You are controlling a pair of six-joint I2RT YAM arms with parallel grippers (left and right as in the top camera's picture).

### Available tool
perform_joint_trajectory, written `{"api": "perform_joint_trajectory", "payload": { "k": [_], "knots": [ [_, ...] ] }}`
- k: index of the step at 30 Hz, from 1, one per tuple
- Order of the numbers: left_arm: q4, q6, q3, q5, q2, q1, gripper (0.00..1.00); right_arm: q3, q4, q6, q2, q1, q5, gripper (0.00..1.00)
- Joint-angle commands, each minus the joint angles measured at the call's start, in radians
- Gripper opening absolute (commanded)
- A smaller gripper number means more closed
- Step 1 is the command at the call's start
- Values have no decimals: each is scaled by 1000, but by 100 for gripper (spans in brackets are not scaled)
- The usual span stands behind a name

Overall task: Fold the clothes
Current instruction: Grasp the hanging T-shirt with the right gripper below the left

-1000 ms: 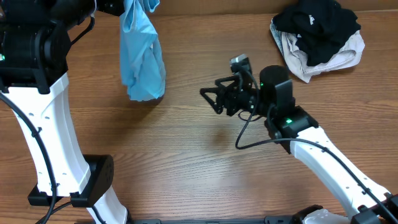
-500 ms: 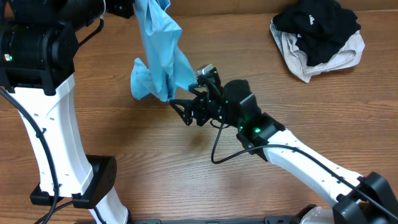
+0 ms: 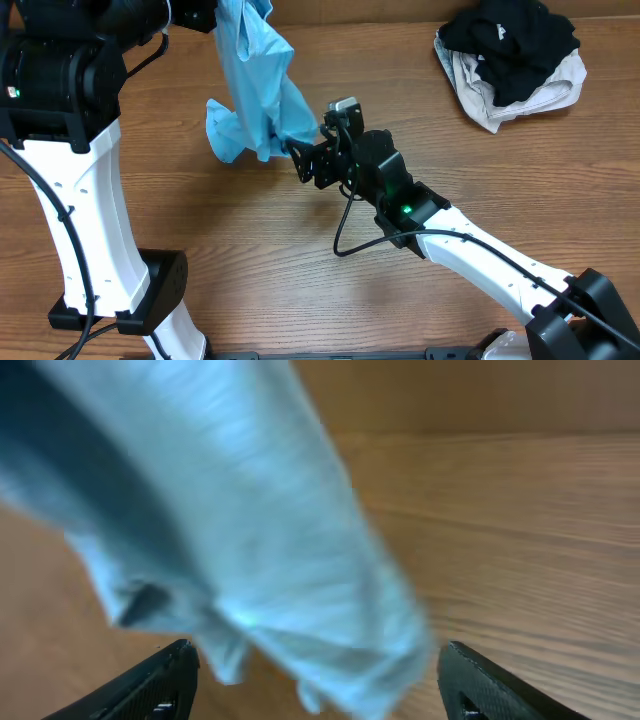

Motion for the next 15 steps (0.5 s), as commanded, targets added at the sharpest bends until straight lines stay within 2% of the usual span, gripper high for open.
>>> {"api": "perform_joint_trajectory", "payload": {
  "k": [1,13,15],
  "knots": [
    [-3,-7,19,15,-12,-9,4,28,24,10,21,0,67,80],
    [-17,-14,19,23,-12,-9,4,28,114,43,132,1,26,79],
    [-18,-14,19,35,-12,-9,4,28,137,43,149,1,25,73]
  ]
}}
